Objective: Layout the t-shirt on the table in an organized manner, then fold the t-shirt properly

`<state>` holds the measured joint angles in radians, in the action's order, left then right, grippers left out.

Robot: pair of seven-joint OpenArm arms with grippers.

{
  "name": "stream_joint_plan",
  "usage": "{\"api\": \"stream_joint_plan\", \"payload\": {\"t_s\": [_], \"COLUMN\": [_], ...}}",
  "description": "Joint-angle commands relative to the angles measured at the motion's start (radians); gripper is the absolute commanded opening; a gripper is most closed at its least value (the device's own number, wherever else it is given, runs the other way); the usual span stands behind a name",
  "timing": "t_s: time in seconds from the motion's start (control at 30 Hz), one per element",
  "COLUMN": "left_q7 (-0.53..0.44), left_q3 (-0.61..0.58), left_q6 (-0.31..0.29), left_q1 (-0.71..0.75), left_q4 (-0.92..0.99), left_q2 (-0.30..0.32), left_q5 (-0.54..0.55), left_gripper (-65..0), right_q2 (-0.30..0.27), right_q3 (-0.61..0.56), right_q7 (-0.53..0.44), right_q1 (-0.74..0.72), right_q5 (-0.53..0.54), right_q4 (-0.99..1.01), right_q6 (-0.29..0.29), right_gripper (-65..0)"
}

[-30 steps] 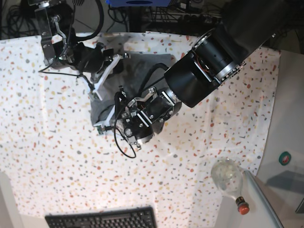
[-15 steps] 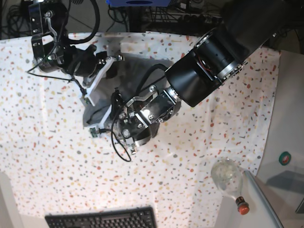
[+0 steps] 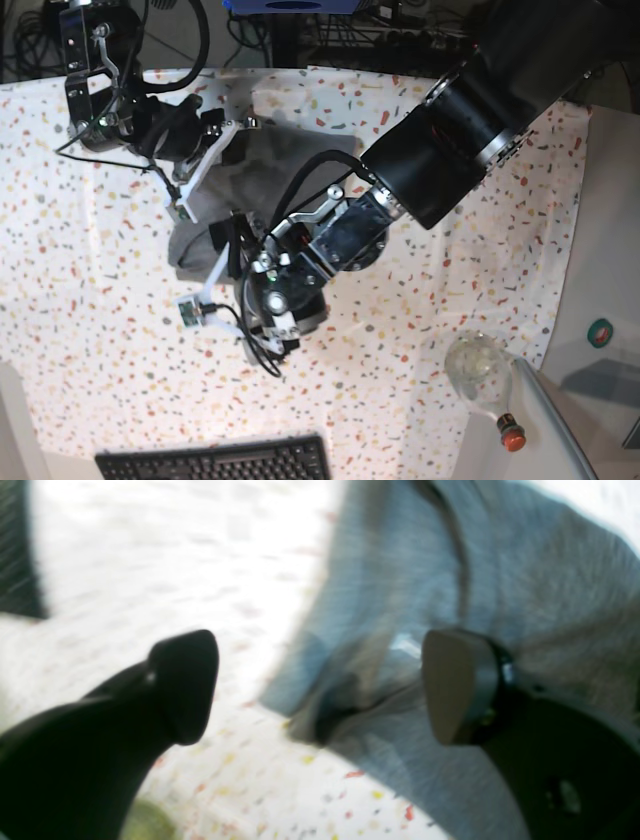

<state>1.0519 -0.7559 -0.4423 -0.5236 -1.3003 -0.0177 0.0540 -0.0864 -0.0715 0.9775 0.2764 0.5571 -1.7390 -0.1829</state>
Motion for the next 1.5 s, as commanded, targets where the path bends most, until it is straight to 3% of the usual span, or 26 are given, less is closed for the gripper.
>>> {"api": "stream_joint_plan", "payload": {"t_s": [0.0,0.07,0.17,0.2,0.37,0.47,0.6,0.73,0.87,1.0,1.2,1.37,1.47], "left_q7": [0.023,0.051,0.028,0.004,-0.138,-0.193,-0.201,-0.207,-0.204,-0.197,-0.15,-0.161,-0.238], "left_q3": [0.06,0.161,0.264,0.284,0.326,0.329,0.321,0.318,0.33,0.379,0.596,0.731,0.754], "left_q6": [0.007,0.007,0.007,0.007,0.009,0.012,0.012,0.012,0.012,0.012,0.012,0.009,0.009], "left_q1": [0.018,0.105,0.27,0.316,0.514,0.56,0.563,0.573,0.575,0.65,0.877,1.094,1.265], "left_q4": [-0.08,-0.198,-0.305,-0.319,-0.33,-0.289,-0.187,-0.141,-0.184,-0.381,-0.674,-0.692,-0.694], "left_q2": [0.003,0.026,0.069,0.078,0.123,0.132,0.129,0.124,0.114,0.137,0.215,0.325,0.39], "left_q5": [0.004,0.033,0.037,0.037,0.037,0.036,0.037,0.043,0.045,0.045,0.042,0.043,0.043], "left_gripper": [-12.2,-25.7,-58.3,-65.0,-65.0,-65.0,-65.0,-65.0,-65.0,-65.0,-65.0,-65.0,-65.0], "right_q2": [-0.002,-0.003,-0.025,-0.028,-0.031,-0.031,-0.031,-0.045,-0.065,-0.106,-0.2,-0.281,-0.293], "right_q3": [0.002,0.002,0.003,0.003,0.003,0.003,0.003,-0.004,0.002,0.037,0.138,0.186,0.197], "right_q7": [-0.01,-0.018,-0.021,-0.022,-0.052,-0.052,-0.056,-0.119,-0.099,-0.052,0.054,0.05,0.014], "right_q1": [-0.004,0.008,0.01,0.01,0.007,-0.009,-0.052,-0.081,-0.067,0.008,0.2,0.415,0.55], "right_q5": [0.019,0.014,0.011,0.011,0.011,0.011,0.011,0.011,0.014,0.011,0.011,0.011,0.011], "right_q4": [-0.028,-0.037,-0.032,-0.028,-0.022,-0.011,0.095,0.196,0.124,-0.069,-0.267,-0.272,-0.27], "right_q6": [-0.005,-0.005,-0.005,-0.005,-0.005,-0.005,-0.005,-0.007,-0.007,-0.007,-0.007,-0.007,-0.007], "right_gripper": [-65.0,-65.0,-65.0,-65.0,-65.0,-65.0,-65.0,-65.0,-65.0,-65.0,-65.0,-65.0,-65.0]}}
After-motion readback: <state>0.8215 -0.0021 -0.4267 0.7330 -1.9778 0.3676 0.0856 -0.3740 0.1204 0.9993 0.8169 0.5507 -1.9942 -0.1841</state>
